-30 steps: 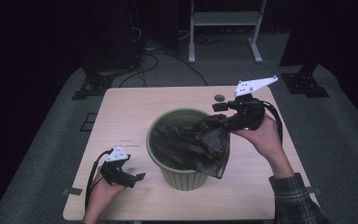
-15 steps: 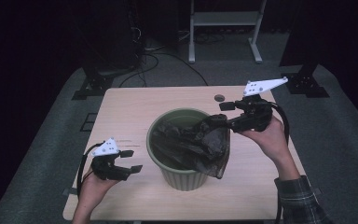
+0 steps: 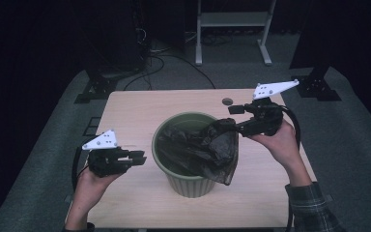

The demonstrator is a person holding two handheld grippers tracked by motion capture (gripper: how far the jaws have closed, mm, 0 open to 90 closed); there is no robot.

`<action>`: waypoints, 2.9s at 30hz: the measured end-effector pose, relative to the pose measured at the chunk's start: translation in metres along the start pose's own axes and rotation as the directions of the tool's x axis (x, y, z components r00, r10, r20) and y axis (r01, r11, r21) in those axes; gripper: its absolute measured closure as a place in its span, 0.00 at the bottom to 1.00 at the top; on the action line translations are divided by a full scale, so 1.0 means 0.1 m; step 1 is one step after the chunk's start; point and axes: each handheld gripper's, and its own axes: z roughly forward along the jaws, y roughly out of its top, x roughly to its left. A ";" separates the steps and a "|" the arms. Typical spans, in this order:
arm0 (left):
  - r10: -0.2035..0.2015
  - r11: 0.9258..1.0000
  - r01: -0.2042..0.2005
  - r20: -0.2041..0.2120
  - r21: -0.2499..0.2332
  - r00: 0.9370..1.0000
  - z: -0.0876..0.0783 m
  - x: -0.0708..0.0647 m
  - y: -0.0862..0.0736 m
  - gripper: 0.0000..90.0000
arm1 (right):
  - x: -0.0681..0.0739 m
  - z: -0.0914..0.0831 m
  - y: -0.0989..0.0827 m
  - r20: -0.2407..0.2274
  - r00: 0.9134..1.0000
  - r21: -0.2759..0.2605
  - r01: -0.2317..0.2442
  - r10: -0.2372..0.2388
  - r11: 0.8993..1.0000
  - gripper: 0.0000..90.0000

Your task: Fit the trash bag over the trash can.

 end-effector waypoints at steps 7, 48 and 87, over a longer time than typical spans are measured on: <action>0.035 0.999 -0.034 0.029 -0.007 0.999 -0.01 -0.09 0.27 1.00 | 0.00 0.00 0.00 0.001 1.000 0.001 -0.001 0.001 1.000 0.31; 0.111 0.991 -0.116 0.082 0.068 0.991 0.66 -0.22 0.75 1.00 | 0.00 -0.05 -0.03 -0.013 1.000 -0.009 -0.011 0.010 1.000 0.35; -0.075 0.997 0.074 -0.077 -0.018 0.994 0.22 0.31 0.49 1.00 | -0.05 -0.11 -0.26 -0.027 0.997 -0.022 -0.069 0.068 0.997 0.35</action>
